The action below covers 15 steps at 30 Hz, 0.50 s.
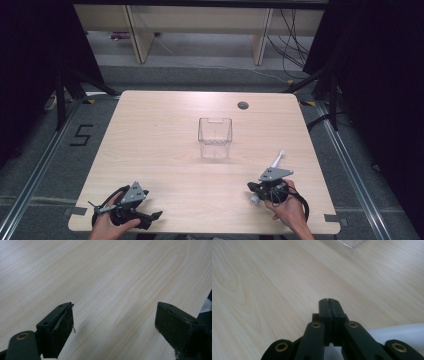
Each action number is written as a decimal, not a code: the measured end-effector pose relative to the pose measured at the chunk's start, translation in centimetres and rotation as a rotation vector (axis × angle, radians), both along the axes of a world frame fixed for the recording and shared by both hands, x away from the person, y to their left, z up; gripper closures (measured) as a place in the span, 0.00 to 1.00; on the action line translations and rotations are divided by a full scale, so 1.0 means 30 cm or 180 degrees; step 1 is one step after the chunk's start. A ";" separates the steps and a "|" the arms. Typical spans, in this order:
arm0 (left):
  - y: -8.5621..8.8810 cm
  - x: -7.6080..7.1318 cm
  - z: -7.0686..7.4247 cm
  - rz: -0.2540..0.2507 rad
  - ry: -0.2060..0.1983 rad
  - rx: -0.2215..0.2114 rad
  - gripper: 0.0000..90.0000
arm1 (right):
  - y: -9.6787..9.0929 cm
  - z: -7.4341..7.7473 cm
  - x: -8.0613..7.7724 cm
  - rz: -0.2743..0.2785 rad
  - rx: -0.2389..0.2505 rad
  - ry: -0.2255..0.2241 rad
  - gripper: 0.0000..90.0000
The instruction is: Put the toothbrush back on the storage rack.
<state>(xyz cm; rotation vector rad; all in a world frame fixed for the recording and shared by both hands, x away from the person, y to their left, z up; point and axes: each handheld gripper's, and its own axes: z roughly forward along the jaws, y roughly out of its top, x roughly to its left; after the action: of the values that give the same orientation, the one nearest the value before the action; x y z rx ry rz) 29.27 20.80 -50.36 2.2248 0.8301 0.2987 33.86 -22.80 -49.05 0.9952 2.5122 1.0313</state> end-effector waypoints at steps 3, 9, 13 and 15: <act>0.001 0.002 -0.001 -0.0011 0.0006 -0.0008 0.17 | 0.004 -0.006 -0.005 0.0006 -0.0013 0.0047 1.00; 0.000 0.002 0.000 -0.0004 -0.0010 0.0036 0.17 | 0.010 -0.015 -0.012 0.0011 -0.0016 0.0062 1.00; 0.000 0.002 0.000 0.0000 -0.0009 0.0038 0.17 | 0.008 -0.018 -0.019 0.0043 -0.0020 0.0084 1.00; 0.000 0.002 -0.001 0.0000 -0.0007 0.0034 0.17 | 0.000 -0.014 -0.017 0.0104 -0.0066 0.0113 1.00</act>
<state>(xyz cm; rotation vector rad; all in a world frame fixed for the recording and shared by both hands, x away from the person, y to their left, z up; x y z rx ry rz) 29.34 20.80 -50.37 2.2342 0.8290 0.3061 33.36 -22.80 -49.48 0.9781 2.5707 1.0034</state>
